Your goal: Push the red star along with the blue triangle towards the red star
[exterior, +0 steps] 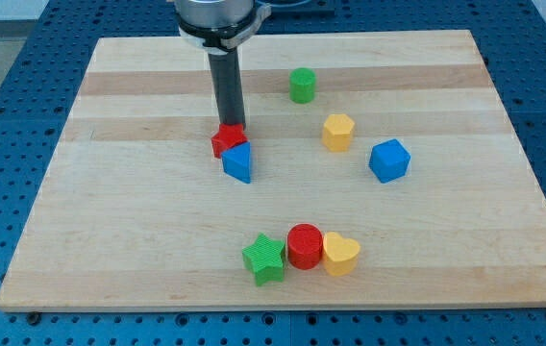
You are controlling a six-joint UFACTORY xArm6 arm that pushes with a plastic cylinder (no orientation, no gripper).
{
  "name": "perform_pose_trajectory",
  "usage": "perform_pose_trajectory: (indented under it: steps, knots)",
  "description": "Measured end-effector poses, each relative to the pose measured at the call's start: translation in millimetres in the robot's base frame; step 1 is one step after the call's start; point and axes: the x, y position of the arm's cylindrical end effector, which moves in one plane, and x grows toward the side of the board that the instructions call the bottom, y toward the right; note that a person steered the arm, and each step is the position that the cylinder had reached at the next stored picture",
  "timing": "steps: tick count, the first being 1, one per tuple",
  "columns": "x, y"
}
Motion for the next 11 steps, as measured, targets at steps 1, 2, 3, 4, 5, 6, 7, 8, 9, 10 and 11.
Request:
perform_pose_trajectory:
  steps: [1,2,3,4,5,6,7,8,9,10,11]
  knots:
    - [2,-3]
    - [-5,-6]
    - [-22,-15]
    - [-9,-42]
    - [5,-44]
    - [8,-36]
    - [26,-21]
    - [40,-12]
    - [48,-8]
    - [62,6]
    - [78,30]
